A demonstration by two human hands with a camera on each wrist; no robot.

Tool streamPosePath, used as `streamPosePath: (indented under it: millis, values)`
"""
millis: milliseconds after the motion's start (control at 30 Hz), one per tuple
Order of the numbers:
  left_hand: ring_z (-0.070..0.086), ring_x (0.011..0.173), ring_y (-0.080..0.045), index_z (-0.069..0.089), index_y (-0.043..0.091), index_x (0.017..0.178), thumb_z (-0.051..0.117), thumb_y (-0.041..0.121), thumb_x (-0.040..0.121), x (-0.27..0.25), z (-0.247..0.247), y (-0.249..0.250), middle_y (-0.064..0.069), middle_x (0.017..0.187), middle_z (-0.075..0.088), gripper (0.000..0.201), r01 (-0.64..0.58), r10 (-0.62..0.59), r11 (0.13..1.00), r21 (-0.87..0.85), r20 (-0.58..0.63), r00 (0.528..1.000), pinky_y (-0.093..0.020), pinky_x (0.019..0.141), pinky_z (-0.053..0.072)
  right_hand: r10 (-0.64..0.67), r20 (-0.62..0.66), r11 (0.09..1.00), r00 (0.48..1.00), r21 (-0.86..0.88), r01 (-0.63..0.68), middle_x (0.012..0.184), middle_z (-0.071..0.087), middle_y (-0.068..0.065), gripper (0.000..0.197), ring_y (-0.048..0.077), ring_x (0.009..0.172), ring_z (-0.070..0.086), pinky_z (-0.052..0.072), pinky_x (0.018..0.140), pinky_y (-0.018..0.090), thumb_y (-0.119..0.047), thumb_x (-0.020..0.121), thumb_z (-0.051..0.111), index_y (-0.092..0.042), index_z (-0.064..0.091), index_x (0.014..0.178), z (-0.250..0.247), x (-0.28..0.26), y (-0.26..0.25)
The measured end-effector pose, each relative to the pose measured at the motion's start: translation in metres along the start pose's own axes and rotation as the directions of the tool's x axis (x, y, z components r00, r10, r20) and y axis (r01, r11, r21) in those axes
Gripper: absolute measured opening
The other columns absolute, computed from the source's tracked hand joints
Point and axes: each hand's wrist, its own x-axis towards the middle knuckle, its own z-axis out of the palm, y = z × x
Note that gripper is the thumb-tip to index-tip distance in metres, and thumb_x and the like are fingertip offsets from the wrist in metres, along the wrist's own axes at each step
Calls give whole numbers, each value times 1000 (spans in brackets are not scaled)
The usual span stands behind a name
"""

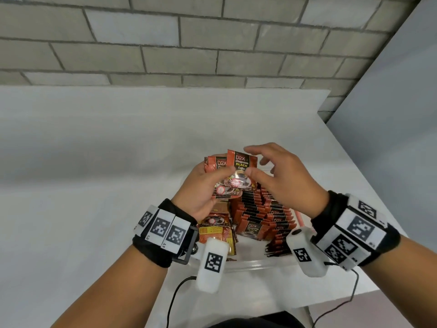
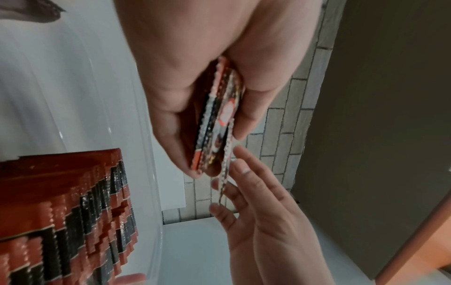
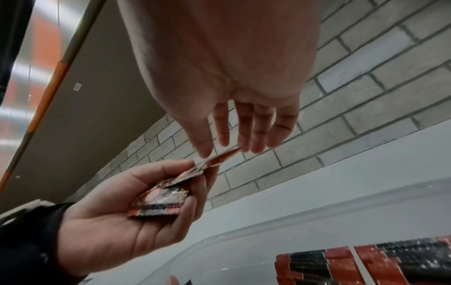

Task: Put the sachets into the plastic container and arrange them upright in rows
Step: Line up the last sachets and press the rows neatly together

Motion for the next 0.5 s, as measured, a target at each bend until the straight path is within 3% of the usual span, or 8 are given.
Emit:
streamPosePath:
  millis: [100, 167, 233, 300, 367, 433, 500]
  values:
    - [67, 90, -31, 68, 8, 100, 59, 10, 88, -2, 3, 1, -17, 99, 70, 15, -12, 12, 1000, 23, 11, 1000, -45, 86, 51, 123, 153, 990, 981, 53, -133, 110, 59, -9, 43, 6, 89, 56, 40, 74, 10, -27, 88, 65, -27, 53, 129, -4, 9, 0]
    - [66, 91, -29, 66, 13, 101, 63, 22, 86, -1, 2, 2, -15, 98, 69, 17, -24, 25, 1000, 9, -61, 998, -46, 86, 51, 160, 197, 976, 967, 112, -185, 100, 64, -5, 25, 13, 82, 61, 48, 74, 23, -22, 88, 66, -26, 61, 111, -11, 8, -2]
    - [64, 81, -24, 61, 18, 101, 62, 32, 88, 3, -2, 4, -10, 90, 64, 18, -38, 29, 998, -41, -197, 980, -42, 79, 52, 152, 256, 976, 955, 114, -186, 90, 66, -6, 10, 16, 73, 61, 49, 69, 31, -18, 89, 65, -23, 64, 97, -17, 1, -4]
    - [61, 64, -17, 58, 17, 104, 61, 35, 90, 5, -6, 6, -5, 79, 61, 23, -42, 14, 995, -95, -287, 958, -33, 66, 51, 107, 364, 993, 925, 15, -121, 83, 64, -12, 5, 5, 65, 55, 43, 63, 25, -19, 90, 63, -23, 64, 93, -15, -10, -7]
    - [59, 58, -15, 57, 17, 106, 60, 36, 90, 6, -8, 8, -3, 76, 61, 25, -32, -4, 993, -116, -295, 955, -30, 60, 50, 83, 472, 993, 878, -112, -33, 86, 64, -11, 7, 1, 72, 54, 42, 68, 21, -19, 90, 62, -20, 65, 96, -7, -20, -7]
    - [59, 59, -15, 57, 16, 105, 60, 35, 91, 4, -8, 7, -4, 78, 61, 24, -20, -11, 994, -110, -280, 960, -30, 61, 50, 118, 531, 977, 839, -215, -2, 86, 64, -7, 5, 5, 77, 57, 42, 71, 20, -19, 92, 60, -18, 64, 94, 3, -28, -3]
    - [59, 60, -16, 56, 15, 103, 58, 34, 91, 3, -10, 7, -5, 79, 61, 22, -12, -19, 993, -115, -265, 964, -30, 62, 49, 174, 563, 949, 808, -314, 14, 75, 61, -8, 8, 11, 74, 60, 43, 65, 23, -18, 92, 59, -20, 59, 83, 12, -35, 3]
